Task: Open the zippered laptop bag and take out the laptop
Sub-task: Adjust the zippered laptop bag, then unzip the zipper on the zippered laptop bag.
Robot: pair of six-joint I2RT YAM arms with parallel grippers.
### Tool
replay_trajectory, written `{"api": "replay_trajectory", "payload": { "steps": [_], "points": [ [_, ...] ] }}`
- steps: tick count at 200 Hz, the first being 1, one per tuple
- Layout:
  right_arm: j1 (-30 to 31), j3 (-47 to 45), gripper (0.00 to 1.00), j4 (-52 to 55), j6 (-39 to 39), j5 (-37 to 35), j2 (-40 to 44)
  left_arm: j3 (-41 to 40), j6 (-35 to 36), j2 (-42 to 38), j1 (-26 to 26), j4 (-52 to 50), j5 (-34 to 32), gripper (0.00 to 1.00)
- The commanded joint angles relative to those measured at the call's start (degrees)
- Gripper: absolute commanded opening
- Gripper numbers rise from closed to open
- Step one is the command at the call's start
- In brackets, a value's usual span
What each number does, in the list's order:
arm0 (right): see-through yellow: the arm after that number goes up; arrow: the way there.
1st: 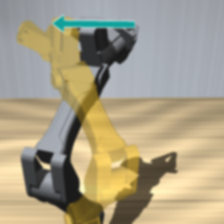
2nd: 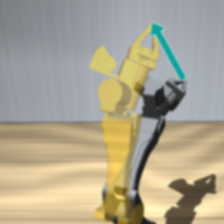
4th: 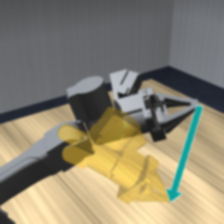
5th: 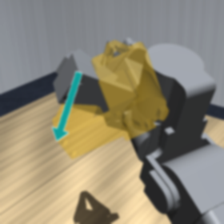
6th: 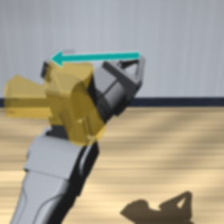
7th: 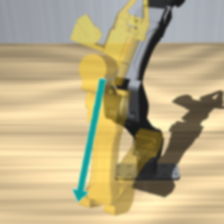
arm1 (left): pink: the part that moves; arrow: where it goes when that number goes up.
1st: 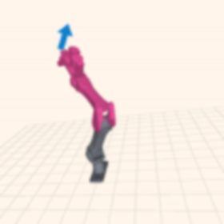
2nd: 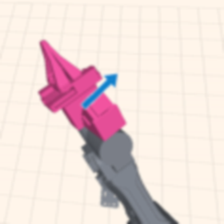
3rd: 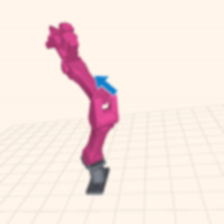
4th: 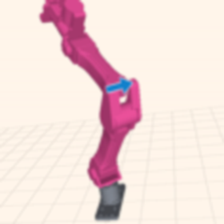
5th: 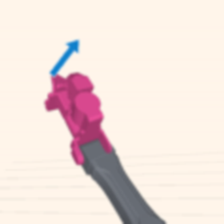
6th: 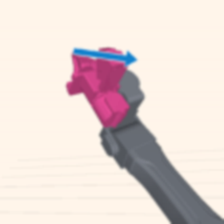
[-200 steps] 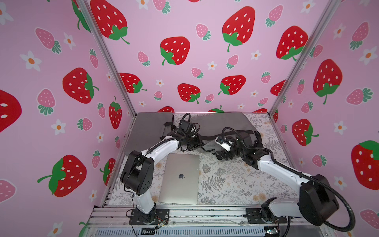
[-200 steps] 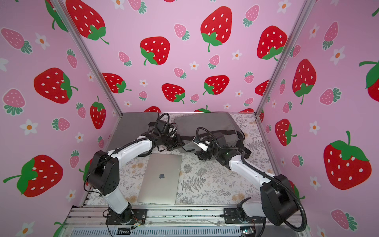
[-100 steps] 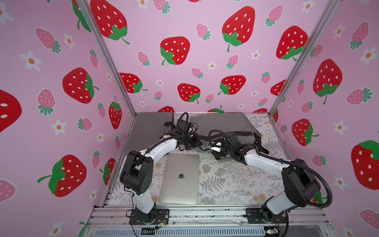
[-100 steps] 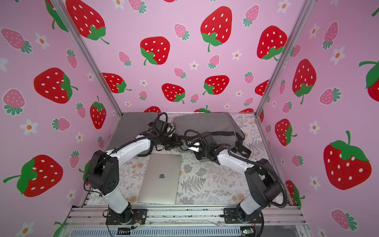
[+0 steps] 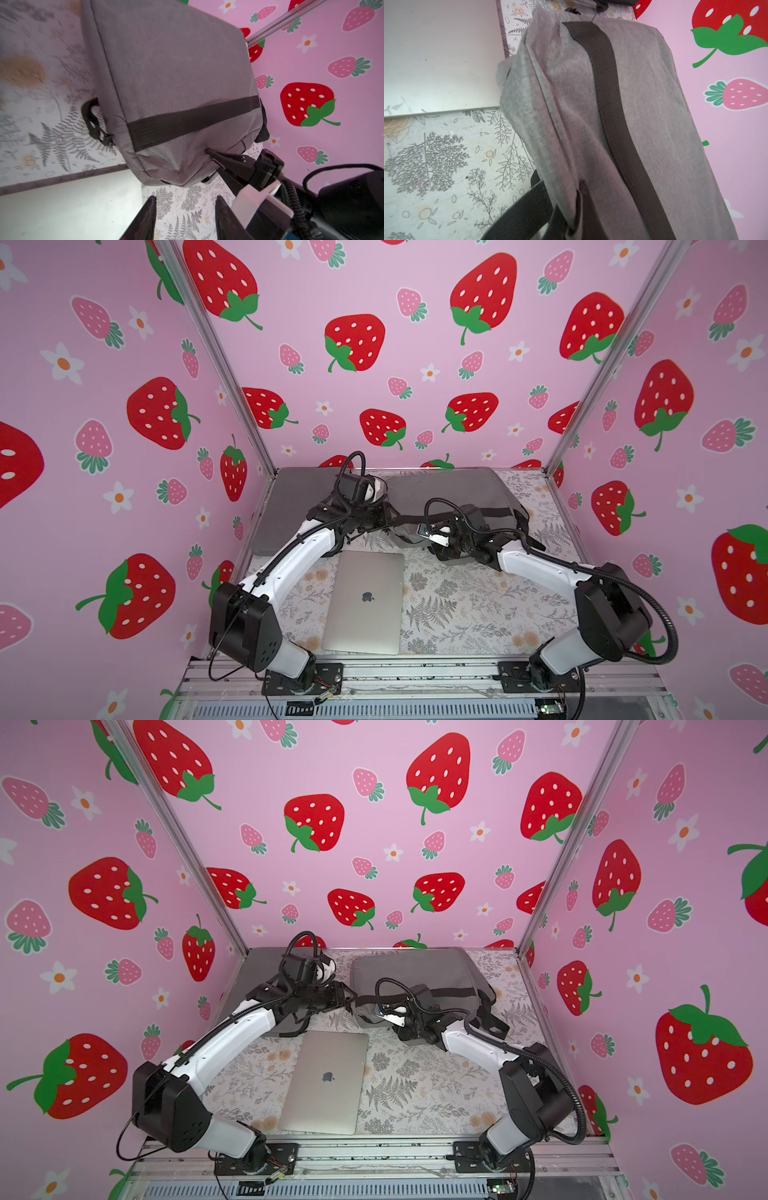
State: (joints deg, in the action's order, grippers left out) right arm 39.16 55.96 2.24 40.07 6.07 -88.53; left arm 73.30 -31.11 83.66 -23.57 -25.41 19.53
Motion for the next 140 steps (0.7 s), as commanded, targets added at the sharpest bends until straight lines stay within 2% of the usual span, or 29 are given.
{"api": "replay_trajectory", "payload": {
  "steps": [1, 26, 46, 91, 140],
  "points": [
    [-1.1, 3.5, 0.00, 1.3, -3.1, 4.0, 3.3, -6.3, 5.2, -1.9, 0.1, 1.2, -6.7, 0.49],
    [-2.1, 4.5, 0.00, 2.2, -4.5, 5.3, 3.6, -17.8, 5.4, -5.7, 0.2, 15.0, -8.2, 0.49],
    [-3.1, 5.1, 0.00, 2.5, -5.7, 6.8, 4.2, -21.9, 6.8, -5.0, 0.2, 22.2, -7.8, 0.48],
    [-5.1, 6.9, 0.00, 3.4, -7.6, 9.6, 4.5, -25.4, 7.9, 0.6, -0.5, 36.7, -4.1, 0.44],
    [-6.0, 7.5, 0.00, 4.0, -8.2, 10.3, 4.6, -22.6, 8.5, 7.2, -0.5, 39.4, -0.4, 0.34]
  ]
}}
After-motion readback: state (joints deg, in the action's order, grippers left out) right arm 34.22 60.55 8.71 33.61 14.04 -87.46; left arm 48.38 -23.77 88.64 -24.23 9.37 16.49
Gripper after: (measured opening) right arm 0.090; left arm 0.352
